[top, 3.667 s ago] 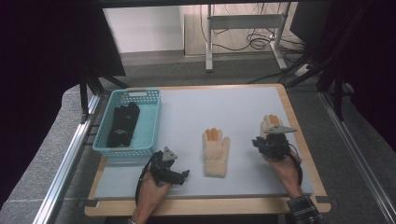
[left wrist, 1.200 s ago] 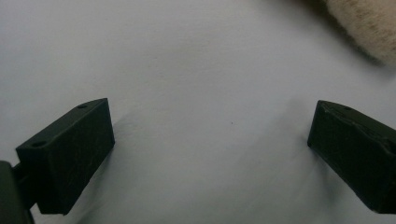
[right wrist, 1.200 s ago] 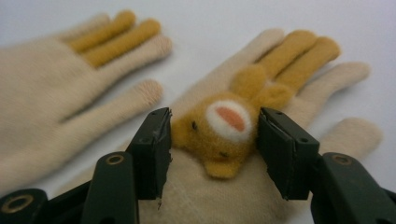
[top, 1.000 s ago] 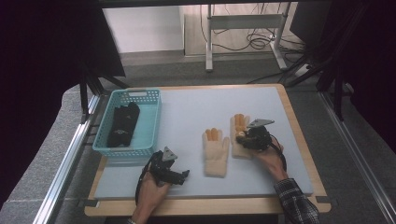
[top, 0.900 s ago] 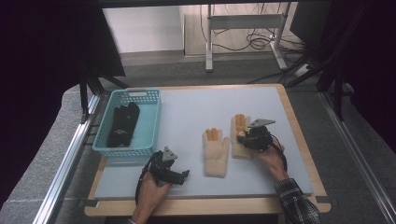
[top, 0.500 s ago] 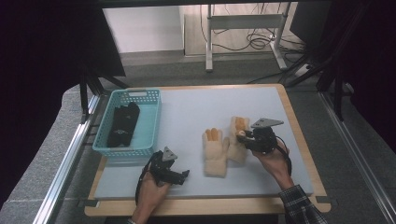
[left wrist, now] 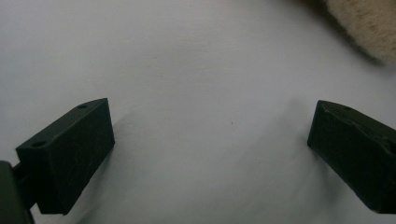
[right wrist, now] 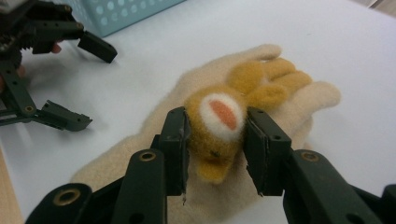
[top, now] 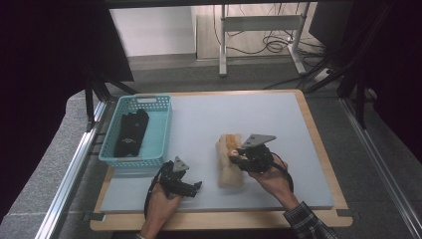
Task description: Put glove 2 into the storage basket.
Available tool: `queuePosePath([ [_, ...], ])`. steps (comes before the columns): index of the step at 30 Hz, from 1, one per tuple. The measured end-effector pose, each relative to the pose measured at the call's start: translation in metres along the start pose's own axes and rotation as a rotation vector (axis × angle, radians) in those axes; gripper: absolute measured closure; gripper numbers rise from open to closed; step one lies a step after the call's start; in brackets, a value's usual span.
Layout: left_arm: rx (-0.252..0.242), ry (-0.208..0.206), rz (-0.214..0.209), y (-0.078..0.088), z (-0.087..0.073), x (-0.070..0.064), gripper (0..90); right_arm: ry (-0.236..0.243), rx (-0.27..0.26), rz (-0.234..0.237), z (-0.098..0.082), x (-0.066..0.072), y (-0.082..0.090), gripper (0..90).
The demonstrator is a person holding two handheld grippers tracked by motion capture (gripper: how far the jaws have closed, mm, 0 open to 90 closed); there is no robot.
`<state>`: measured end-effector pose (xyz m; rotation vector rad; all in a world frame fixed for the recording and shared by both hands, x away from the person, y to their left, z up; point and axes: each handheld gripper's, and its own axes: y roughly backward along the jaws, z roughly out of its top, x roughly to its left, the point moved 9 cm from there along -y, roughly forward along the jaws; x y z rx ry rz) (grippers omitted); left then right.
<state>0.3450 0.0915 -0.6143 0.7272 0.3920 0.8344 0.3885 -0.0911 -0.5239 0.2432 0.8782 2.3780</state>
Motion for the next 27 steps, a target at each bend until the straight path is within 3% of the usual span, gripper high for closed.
queuePosePath([
  [4,0.0,0.001,0.0,0.0,0.0,0.0,0.8,0.009,0.021,0.0,-0.003,0.003,-0.012,60.9],
  [8,0.002,-0.001,-0.001,0.0,0.0,0.0,0.8,-0.025,0.054,0.016,-0.017,0.003,-0.035,54.4],
  [13,0.002,0.0,-0.001,0.0,0.0,0.0,0.8,-0.038,0.026,0.016,-0.014,0.001,-0.029,47.7],
  [17,0.001,0.0,-0.001,0.0,0.0,0.0,0.8,-0.061,-0.009,-0.013,-0.011,-0.011,-0.013,47.8],
  [18,0.001,-0.002,-0.001,0.0,0.0,0.0,0.9,-0.085,-0.013,-0.017,-0.016,-0.019,-0.005,54.0],
  [20,0.002,-0.003,-0.001,0.0,0.0,0.0,0.9,-0.094,-0.01,-0.024,-0.02,-0.023,-0.003,58.2],
  [21,0.002,-0.003,-0.001,0.0,0.0,0.0,0.9,-0.106,0.009,-0.031,-0.03,-0.028,0.0,68.2],
  [23,0.002,-0.001,-0.001,0.0,0.0,0.0,0.9,-0.11,0.021,-0.031,-0.035,-0.029,0.001,72.4],
  [24,0.002,0.0,-0.001,0.0,0.0,0.0,0.9,-0.114,0.034,-0.022,-0.045,-0.03,0.001,79.1],
  [27,0.002,0.0,-0.001,0.0,0.0,0.0,0.9,-0.113,0.05,-0.009,-0.055,-0.027,0.001,83.6],
])
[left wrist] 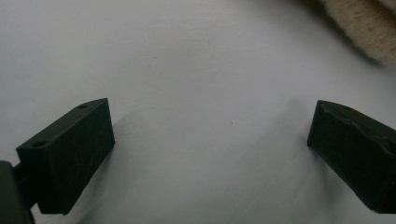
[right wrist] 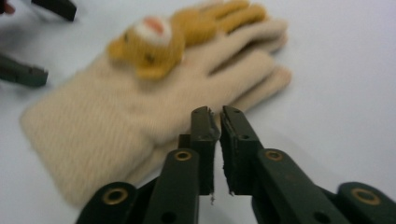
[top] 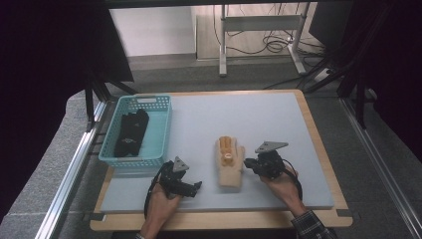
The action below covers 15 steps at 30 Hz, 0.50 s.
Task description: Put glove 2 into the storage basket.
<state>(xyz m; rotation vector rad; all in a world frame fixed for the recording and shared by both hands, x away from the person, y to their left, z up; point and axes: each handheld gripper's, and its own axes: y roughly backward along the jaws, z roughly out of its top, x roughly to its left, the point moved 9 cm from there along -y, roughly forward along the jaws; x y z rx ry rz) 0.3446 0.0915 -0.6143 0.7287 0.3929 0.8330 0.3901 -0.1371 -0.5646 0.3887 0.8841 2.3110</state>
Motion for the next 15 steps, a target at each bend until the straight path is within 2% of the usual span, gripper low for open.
queuePosePath([
  [3,0.0,0.0,0.0,0.0,0.0,0.0,1.0,0.004,0.008,0.027,-0.012,0.006,-0.001,87.1],
  [5,0.0,0.0,0.0,0.0,0.0,0.0,1.0,0.003,0.011,0.032,-0.014,0.008,-0.002,87.5],
  [7,-0.001,0.0,0.0,0.0,0.0,0.0,1.0,0.013,0.021,0.056,-0.02,0.014,-0.006,88.0],
  [15,-0.001,0.001,0.0,0.0,0.0,0.0,1.2,0.029,0.029,0.094,-0.021,0.033,-0.021,88.2],
])
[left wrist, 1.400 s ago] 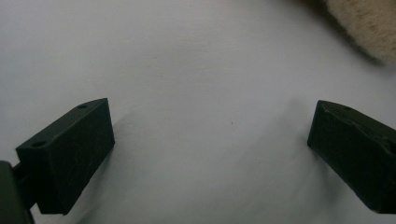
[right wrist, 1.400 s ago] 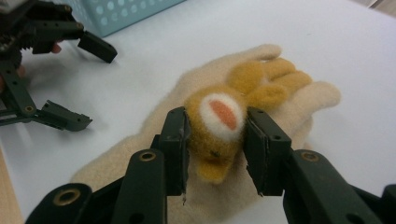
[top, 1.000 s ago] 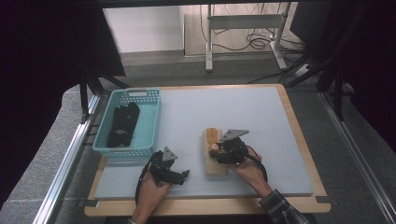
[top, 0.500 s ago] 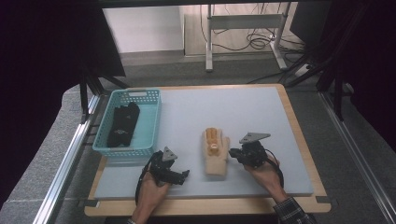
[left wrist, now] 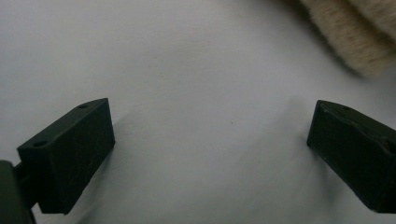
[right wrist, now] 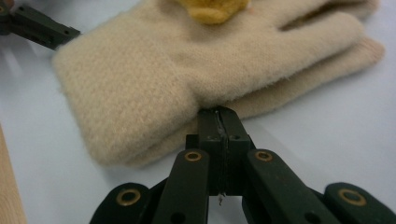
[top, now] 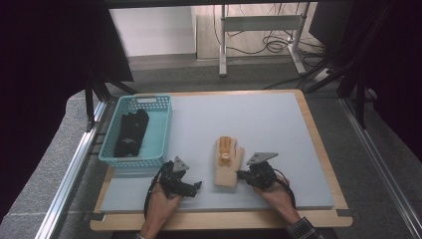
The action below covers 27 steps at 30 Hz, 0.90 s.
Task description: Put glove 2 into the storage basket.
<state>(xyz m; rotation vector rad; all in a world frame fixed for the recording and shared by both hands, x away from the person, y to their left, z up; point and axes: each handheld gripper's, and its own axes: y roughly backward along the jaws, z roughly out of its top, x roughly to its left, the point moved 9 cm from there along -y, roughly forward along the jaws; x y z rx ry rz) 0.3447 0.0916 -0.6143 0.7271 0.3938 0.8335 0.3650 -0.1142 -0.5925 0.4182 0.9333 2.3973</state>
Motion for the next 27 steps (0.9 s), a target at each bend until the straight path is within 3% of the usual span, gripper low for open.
queuePosePath([
  [14,0.0,0.01,0.005,0.0,0.0,0.0,3.5,0.016,-0.012,0.02,0.019,0.017,-0.025,87.2],
  [27,0.0,0.015,0.006,0.0,0.0,0.0,4.3,0.049,-0.021,-0.006,0.037,0.027,-0.048,85.2],
])
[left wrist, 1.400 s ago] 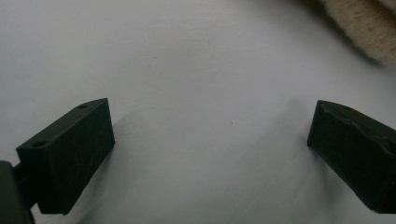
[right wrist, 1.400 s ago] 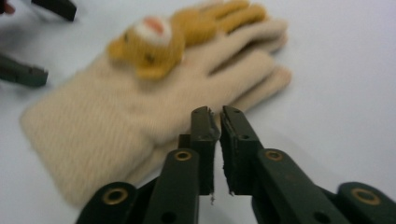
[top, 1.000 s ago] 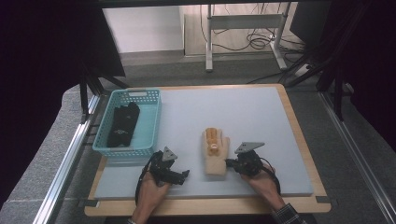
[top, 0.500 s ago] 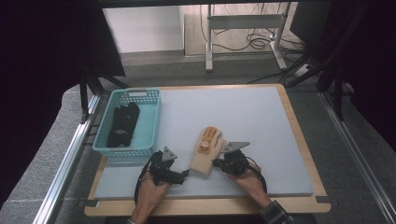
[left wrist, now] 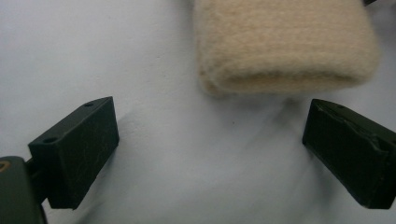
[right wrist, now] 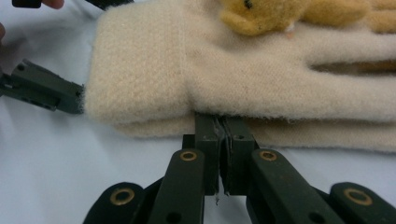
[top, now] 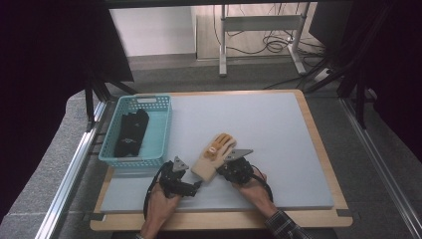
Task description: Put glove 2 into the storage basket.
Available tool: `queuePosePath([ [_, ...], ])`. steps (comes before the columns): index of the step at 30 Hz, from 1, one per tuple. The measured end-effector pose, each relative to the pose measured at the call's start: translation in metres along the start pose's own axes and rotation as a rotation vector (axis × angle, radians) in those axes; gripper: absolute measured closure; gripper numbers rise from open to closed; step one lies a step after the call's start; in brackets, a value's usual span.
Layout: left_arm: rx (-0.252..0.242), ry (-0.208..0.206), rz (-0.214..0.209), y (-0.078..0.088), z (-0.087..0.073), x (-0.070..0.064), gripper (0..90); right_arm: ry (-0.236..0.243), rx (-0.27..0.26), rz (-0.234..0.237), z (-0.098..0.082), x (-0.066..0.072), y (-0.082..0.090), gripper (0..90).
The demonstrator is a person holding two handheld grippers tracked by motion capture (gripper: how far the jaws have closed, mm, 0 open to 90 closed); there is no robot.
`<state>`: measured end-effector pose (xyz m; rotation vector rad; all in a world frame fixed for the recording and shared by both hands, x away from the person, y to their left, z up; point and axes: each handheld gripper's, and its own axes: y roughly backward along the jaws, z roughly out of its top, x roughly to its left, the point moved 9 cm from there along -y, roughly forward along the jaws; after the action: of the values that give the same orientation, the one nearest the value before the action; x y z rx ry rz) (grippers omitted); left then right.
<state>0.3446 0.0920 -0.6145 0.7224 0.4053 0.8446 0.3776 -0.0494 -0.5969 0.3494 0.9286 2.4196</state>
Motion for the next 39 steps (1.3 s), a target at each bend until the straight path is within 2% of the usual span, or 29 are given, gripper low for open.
queuePosePath([
  [12,-0.004,0.007,0.001,0.0,0.0,0.0,5.0,-0.002,-0.004,0.0,0.0,0.001,0.004,80.4],
  [22,-0.001,0.009,0.004,0.0,0.0,0.0,4.7,-0.004,-0.036,-0.033,-0.001,-0.006,0.027,71.4],
  [26,-0.003,0.01,0.004,0.0,0.001,0.0,4.5,-0.017,-0.049,-0.064,-0.007,-0.016,0.039,65.3],
  [27,0.002,0.004,0.004,0.0,0.0,0.0,4.4,-0.025,-0.048,-0.083,-0.012,-0.022,0.045,61.8],
  [29,0.002,0.004,0.006,0.0,0.0,0.0,4.3,-0.029,-0.051,-0.092,-0.013,-0.025,0.047,60.5],
  [35,-0.001,0.011,0.004,0.0,0.001,0.0,4.2,-0.071,-0.055,-0.16,-0.033,-0.048,0.072,47.1],
  [39,-0.001,0.012,0.003,0.0,0.001,0.0,4.3,-0.085,-0.055,-0.193,-0.043,-0.059,0.083,42.0],
])
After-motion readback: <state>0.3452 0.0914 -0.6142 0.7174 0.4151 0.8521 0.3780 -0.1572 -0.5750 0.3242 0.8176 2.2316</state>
